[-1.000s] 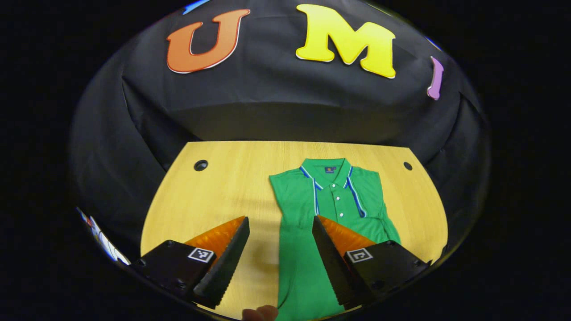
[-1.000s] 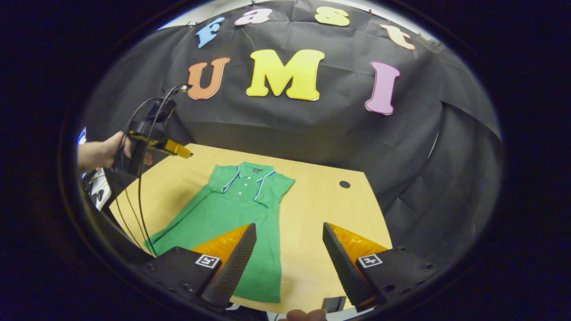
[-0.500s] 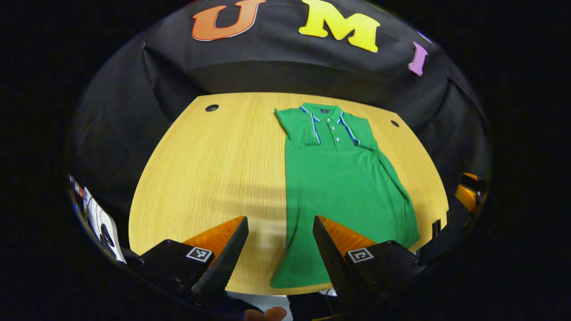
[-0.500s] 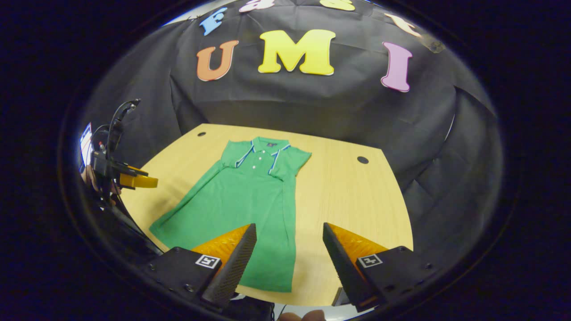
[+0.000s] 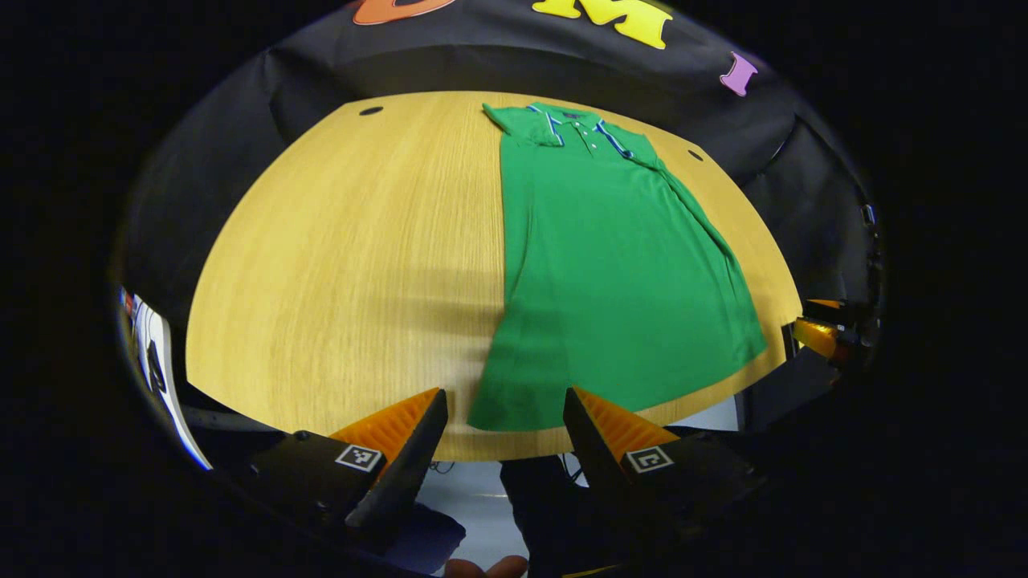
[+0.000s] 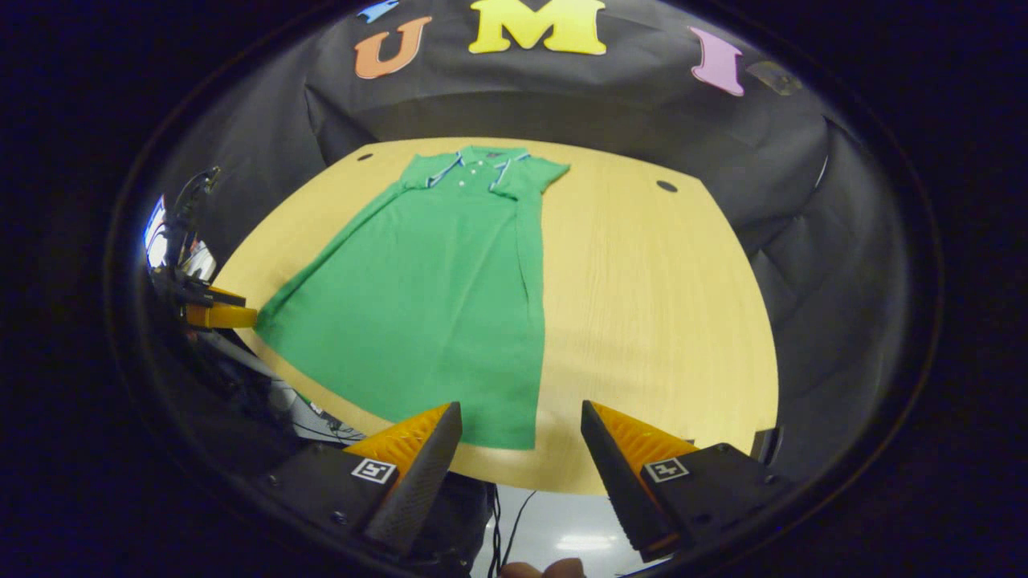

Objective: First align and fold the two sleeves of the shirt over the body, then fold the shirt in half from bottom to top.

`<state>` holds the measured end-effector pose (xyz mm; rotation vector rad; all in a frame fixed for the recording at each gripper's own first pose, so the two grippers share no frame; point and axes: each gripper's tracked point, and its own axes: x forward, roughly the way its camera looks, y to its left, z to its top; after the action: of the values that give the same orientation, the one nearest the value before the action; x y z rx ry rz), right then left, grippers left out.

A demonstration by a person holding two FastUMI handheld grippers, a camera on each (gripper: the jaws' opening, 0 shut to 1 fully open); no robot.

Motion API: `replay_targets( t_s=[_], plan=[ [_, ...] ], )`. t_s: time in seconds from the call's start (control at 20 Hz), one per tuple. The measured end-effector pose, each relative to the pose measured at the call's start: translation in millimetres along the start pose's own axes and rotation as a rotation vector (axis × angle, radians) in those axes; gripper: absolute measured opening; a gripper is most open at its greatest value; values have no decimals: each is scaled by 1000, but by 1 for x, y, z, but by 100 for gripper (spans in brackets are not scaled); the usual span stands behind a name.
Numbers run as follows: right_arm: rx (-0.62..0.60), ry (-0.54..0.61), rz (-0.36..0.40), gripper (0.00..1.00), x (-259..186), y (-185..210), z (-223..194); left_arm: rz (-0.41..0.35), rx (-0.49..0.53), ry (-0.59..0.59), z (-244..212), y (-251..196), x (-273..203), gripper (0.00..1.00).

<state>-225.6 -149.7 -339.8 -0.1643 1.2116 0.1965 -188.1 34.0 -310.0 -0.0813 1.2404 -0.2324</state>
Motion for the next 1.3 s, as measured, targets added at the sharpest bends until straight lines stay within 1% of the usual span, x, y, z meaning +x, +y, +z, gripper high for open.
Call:
replay_targets(
  t_s=[0.05, 0.1, 0.15, 0.2, 0.25, 0.3, 0.35, 0.4, 0.55, 0.6, 0.65, 0.7, 0.85, 1.0, 1.1, 1.2, 1.25, 1.3],
  plan=[
    [11, 21, -7, 91, 5, -2, -5, -4, 8, 10, -3, 0, 5, 94],
    [24, 43, -10, 91, 10, -4, -9, 7, 14, 22, -7, 4, 10, 94],
    [36, 61, -7, 96, 15, -4, -12, 17, 14, 30, -9, 7, 12, 94],
    [45, 81, -1, 96, 19, -3, -14, 23, 11, 37, -9, 10, 15, 94],
    [49, 104, 3, 91, 22, -2, -18, 32, 9, 46, -11, 12, 16, 94],
    [56, 120, 6, 96, 25, -2, -20, 39, 5, 51, -10, 14, 16, 94],
    [66, 135, 8, 96, 29, -1, -21, 38, 1, 54, -11, 15, 15, 94],
    [75, 149, 10, 91, 32, 0, -23, 43, -1, 62, -14, 16, 16, 94],
    [74, 183, 11, 91, 37, 3, -30, 51, 11, 74, -13, 17, 19, 94],
    [68, 194, 10, 96, 41, 5, -30, 59, 11, 78, -13, 17, 20, 94],
    [64, 205, 3, 90, 43, 5, -32, 73, 11, 85, -13, 19, 20, 94],
    [65, 212, 1, 95, 46, 7, -31, 87, 13, 93, -12, 20, 20, 93],
    [57, 231, -12, 96, 53, 8, -34, 132, 33, 120, -13, 19, 23, 93],
    [54, 243, -17, 96, 55, 12, -32, 138, 26, 134, -11, 18, 24, 93],
    [60, 254, -19, 96, 54, 12, -34, 139, 40, 176, -12, 16, 26, 94],
    [52, 268, -15, 96, 57, 13, -35, 145, 12, 213, -13, 17, 25, 95],
    [51, 272, -13, 80, 57, 15, -33, 141, 8, 221, -14, 14, 24, 100],
    [45, 275, -14, 65, 58, 16, -34, 134, 25, 220, -15, 11, 24, 88]
  ],
)
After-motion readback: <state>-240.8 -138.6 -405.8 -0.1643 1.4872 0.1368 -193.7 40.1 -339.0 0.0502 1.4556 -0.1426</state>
